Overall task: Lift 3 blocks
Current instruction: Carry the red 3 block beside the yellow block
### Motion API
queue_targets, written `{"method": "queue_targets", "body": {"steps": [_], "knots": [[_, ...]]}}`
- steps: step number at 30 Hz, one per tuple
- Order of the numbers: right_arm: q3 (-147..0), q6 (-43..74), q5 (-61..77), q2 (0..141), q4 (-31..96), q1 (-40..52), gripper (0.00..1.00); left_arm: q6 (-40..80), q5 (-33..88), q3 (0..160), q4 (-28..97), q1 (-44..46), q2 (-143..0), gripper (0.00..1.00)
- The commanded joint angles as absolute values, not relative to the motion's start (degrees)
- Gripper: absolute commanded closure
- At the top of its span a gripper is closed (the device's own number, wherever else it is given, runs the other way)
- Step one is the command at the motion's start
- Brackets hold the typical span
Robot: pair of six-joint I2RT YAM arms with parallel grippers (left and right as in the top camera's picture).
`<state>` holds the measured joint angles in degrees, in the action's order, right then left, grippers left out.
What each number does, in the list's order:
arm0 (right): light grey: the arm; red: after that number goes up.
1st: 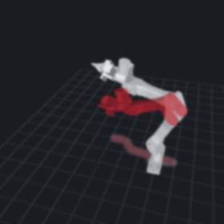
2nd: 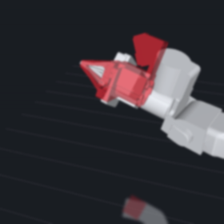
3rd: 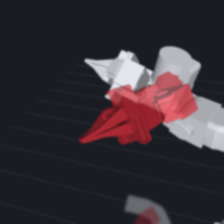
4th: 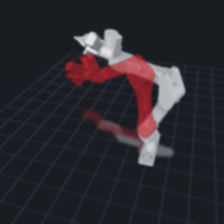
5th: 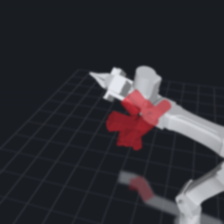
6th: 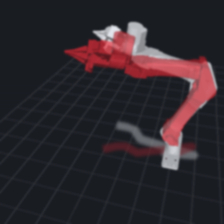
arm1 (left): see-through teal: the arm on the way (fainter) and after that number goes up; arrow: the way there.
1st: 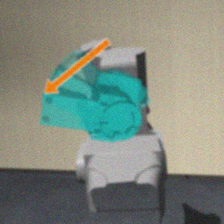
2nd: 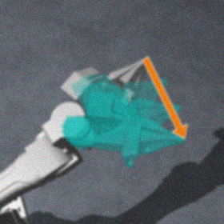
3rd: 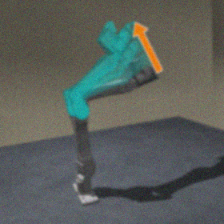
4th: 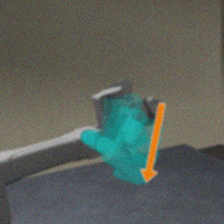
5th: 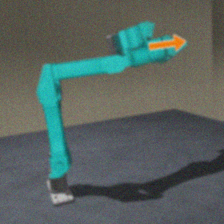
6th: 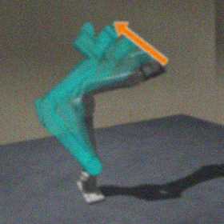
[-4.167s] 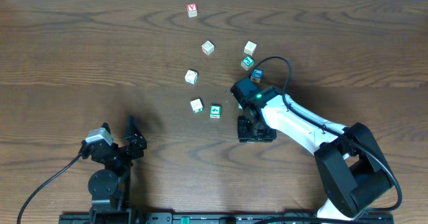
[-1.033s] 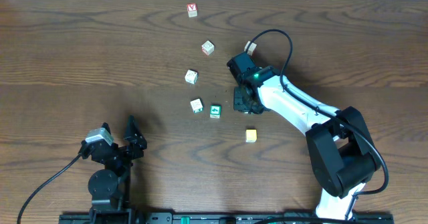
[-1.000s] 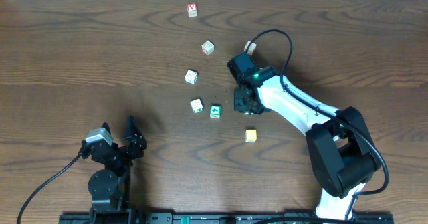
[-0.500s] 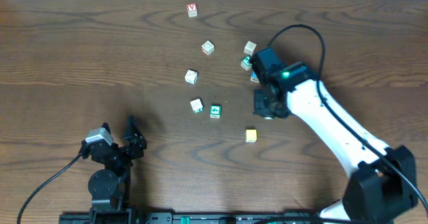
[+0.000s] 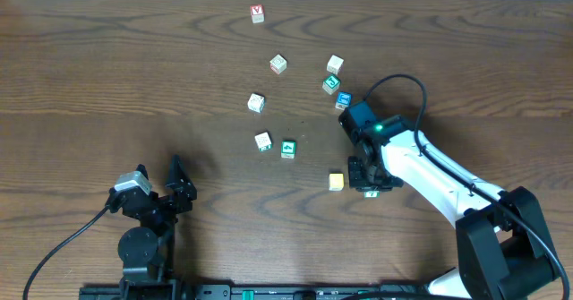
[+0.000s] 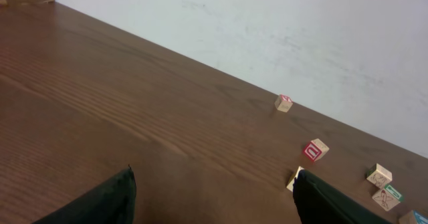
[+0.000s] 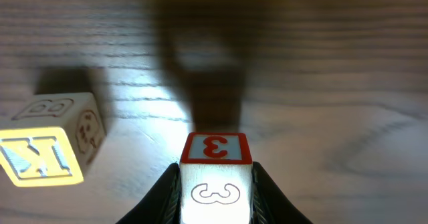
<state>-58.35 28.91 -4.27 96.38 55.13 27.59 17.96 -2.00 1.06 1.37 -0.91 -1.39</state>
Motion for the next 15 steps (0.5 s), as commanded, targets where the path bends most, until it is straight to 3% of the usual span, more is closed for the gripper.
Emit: {"method": "queue_targets", "body": {"steps": [1,15], "knots": [[-57.25,26.85,-0.12,96.31,52.49,28.16,0.94,17.26,-3.01,0.23,4.03,-0.67,-1.32,0.24],[-57.21,26.92,0.69,96.31,46.28,33.65,0.85,17.26,-3.01,0.23,4.03,-0.67,-1.32,0.24]]}}
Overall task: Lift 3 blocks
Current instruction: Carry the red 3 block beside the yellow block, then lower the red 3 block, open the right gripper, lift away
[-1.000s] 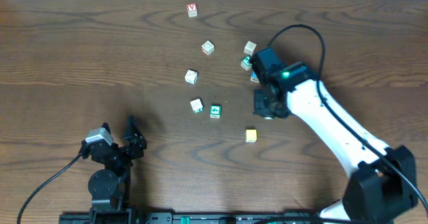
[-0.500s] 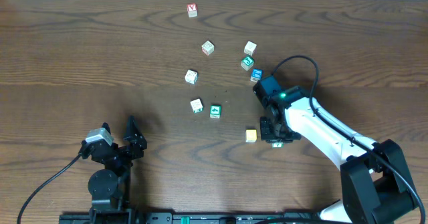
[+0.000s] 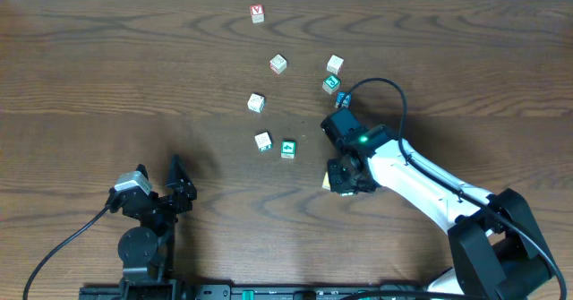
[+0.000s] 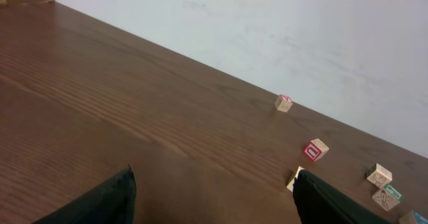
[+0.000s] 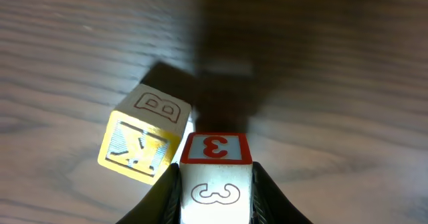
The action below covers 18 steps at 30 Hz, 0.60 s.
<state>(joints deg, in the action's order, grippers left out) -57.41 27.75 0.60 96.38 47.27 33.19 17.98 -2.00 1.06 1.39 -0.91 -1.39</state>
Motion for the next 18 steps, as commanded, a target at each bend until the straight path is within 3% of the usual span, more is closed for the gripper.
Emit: {"method": "queue_targets", "body": {"steps": [1,18], "knots": [[-57.21,26.89,0.69,96.31,45.98,33.65,0.84,17.26,-3.01,0.23,4.03,-0.67,-1.30,0.24],[-57.21,31.75,2.04,96.33,42.54,34.26,0.84,17.26,-3.01,0.23,4.03,-0.67,-1.32,0.25]]}}
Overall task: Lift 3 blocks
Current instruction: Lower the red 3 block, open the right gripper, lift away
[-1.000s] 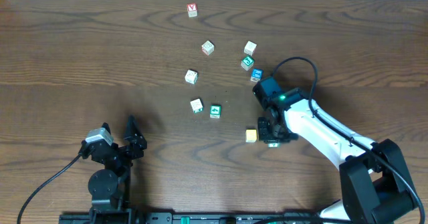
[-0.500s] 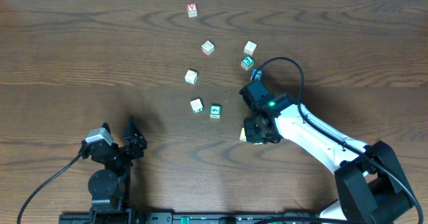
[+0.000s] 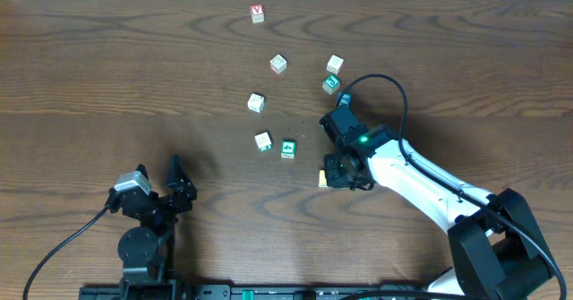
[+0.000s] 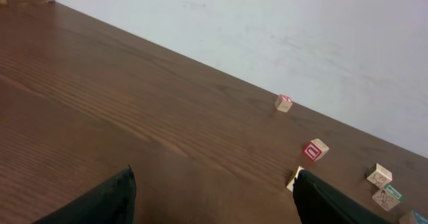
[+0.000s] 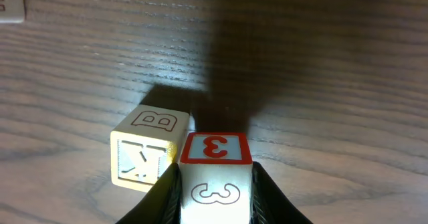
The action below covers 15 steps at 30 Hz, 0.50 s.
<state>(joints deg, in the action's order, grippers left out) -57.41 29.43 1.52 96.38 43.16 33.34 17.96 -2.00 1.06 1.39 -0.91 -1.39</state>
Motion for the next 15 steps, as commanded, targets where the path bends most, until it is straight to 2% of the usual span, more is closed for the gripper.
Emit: {"method": "queue_targets", "body": {"steps": [1,4,6,10,15], "knots": [[-57.21,31.81,2.02,96.33,42.37,34.33,0.83,17.23,-3.01,0.23,4.03,-0.67,-1.30,0.24],[-57.21,32.14,2.00,96.33,42.02,34.81,0.81,17.26,-3.01,0.25,4.03,-0.67,-1.30,0.24],[-57.21,32.10,1.56,96.33,42.00,35.27,0.73,17.26,-3.01,0.23,4.03,-0.67,-1.30,0.24],[-57.19,32.10,0.84,96.33,42.26,35.31,0.66,17.26,-3.01,0.23,4.03,-0.67,-1.32,0.24],[-57.19,32.10,0.01,96.33,42.72,35.31,0.63,17.26,-3.01,0.23,4.03,-0.67,-1.32,0.24]]}}
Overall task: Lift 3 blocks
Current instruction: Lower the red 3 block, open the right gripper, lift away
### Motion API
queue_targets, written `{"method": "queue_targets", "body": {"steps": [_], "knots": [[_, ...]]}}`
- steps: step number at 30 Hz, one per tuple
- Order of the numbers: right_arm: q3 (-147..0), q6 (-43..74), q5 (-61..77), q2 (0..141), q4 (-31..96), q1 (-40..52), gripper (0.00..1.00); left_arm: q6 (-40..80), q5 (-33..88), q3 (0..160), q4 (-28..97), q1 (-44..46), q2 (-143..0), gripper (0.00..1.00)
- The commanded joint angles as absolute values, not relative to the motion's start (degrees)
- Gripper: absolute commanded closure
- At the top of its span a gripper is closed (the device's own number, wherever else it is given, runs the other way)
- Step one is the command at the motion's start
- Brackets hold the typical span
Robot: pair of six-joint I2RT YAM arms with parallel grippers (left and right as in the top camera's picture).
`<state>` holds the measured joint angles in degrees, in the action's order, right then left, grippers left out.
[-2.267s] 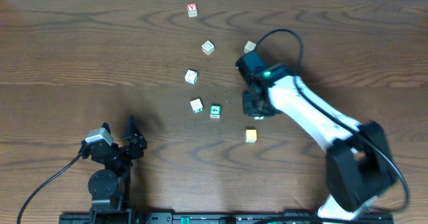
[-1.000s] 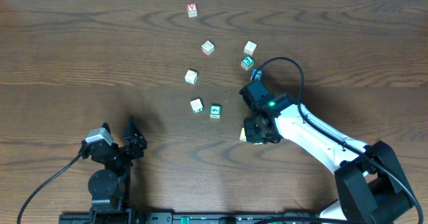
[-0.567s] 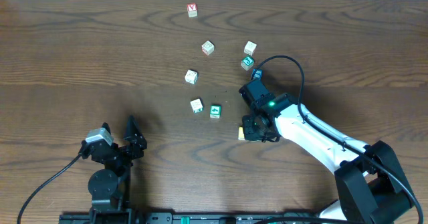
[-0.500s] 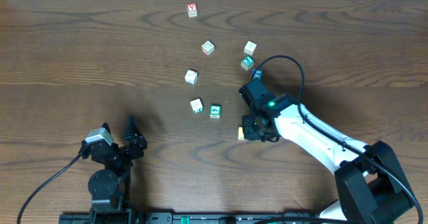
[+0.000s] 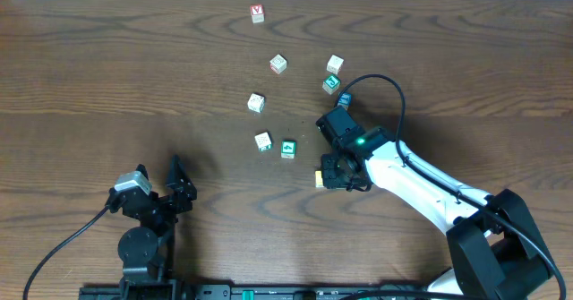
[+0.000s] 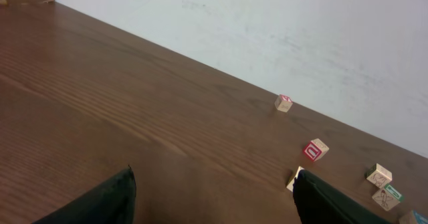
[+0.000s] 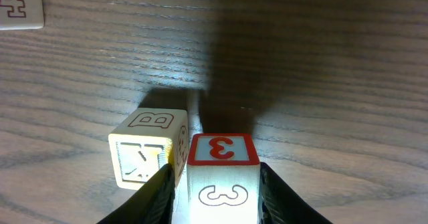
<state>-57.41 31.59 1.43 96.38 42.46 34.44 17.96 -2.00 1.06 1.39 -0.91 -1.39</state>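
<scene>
The white block with a red-framed 3 (image 7: 223,177) stands on the table between the fingers of my right gripper (image 7: 217,200). The jaws are parted a little wider than the block, with a sliver of gap on the left. Touching its left side is the yellow block marked K and B (image 7: 147,150), which shows as a yellow edge (image 5: 320,179) beside the right gripper (image 5: 343,172) in the overhead view. My left gripper (image 6: 214,200) rests open and empty near the table's front left (image 5: 175,188).
Several more blocks lie behind the right arm: a green one (image 5: 287,148), a white one (image 5: 262,141), a teal one (image 5: 331,84), a blue one (image 5: 345,98) and a red-topped one (image 5: 258,12) at the far edge. A block marked 4 (image 7: 20,3) sits just ahead on the left.
My right gripper's fingers have spread slightly off the 3 block, which now stands against the yellow block. The arm has shifted a touch further left. The left arm is unchanged.
My right gripper held the 3 block to the right of the yellow block, well apart from it. It then carried the block left until it sat over the yellow block's right edge, then beside it. Now the jaws have loosened around it.
</scene>
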Motion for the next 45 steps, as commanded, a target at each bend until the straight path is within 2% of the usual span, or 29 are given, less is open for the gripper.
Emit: {"method": "queue_targets", "body": {"steps": [1,7,10,27,33,41,45], "knots": [[-57.19,32.10,-0.03,96.33,42.74,35.31,0.62,17.26,-3.01,0.23,4.03,-0.67,-1.32,0.24],[-57.19,32.10,-0.62,96.33,42.92,35.31,0.62,17.26,-3.01,0.23,4.03,-0.67,-1.30,0.24],[-57.19,32.10,-1.83,96.33,43.31,35.31,0.72,17.26,-3.01,0.23,4.03,-0.67,-1.30,0.24],[-56.21,32.16,-4.64,96.33,43.13,35.31,0.68,17.26,-3.01,0.23,4.03,-0.67,-1.32,0.24],[-52.97,32.97,-4.67,96.33,41.04,35.29,0.63,17.26,-3.01,0.23,4.03,-0.67,-1.30,0.24],[-52.75,32.95,-4.67,96.33,39.42,35.24,0.50,17.26,-3.01,0.23,4.03,-0.67,-1.30,0.25],[-53.17,32.21,-4.43,96.31,38.00,35.20,0.47,17.26,-3.01,0.23,4.03,-0.67,-1.32,0.24]]}}
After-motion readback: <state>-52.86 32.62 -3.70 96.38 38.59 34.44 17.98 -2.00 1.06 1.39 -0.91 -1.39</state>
